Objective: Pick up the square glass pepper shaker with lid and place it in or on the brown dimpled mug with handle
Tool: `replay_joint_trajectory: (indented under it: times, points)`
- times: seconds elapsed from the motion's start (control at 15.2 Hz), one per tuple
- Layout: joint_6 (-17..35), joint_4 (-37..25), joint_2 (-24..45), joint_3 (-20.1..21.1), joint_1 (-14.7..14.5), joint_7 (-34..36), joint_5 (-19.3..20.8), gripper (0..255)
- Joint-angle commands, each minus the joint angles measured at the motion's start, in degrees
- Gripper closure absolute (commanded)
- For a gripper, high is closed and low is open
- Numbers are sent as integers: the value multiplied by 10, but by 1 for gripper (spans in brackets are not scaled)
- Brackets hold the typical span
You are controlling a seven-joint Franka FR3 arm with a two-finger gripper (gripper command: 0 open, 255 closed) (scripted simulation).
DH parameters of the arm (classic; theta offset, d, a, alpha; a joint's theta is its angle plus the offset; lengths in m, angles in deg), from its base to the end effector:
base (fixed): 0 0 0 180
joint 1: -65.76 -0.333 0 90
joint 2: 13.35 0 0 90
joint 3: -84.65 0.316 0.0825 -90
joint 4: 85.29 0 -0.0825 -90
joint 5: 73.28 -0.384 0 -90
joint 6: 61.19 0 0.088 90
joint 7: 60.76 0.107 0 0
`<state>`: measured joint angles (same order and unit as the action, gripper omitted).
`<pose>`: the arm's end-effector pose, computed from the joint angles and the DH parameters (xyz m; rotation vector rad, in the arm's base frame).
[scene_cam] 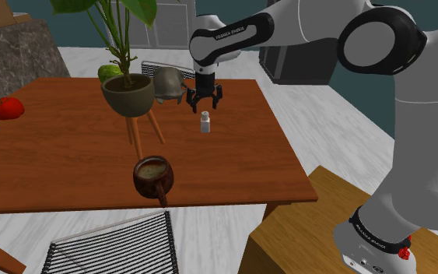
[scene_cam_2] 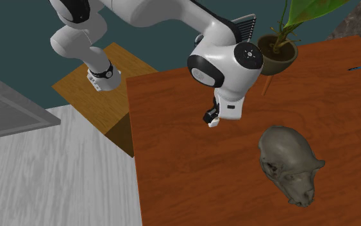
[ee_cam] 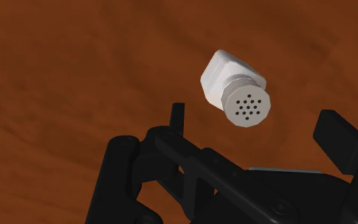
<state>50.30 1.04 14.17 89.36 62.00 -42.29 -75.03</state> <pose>0.6806 0.0950 0.3858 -3.0706 0.3000 0.0835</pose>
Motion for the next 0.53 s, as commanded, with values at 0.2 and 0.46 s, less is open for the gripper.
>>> replay_joint_trajectory:
  times: [0.2,0.46]
  points:
    - [31,20,10,0,-1,0,0,0]
    - [30,20,10,0,-1,0,0,0]
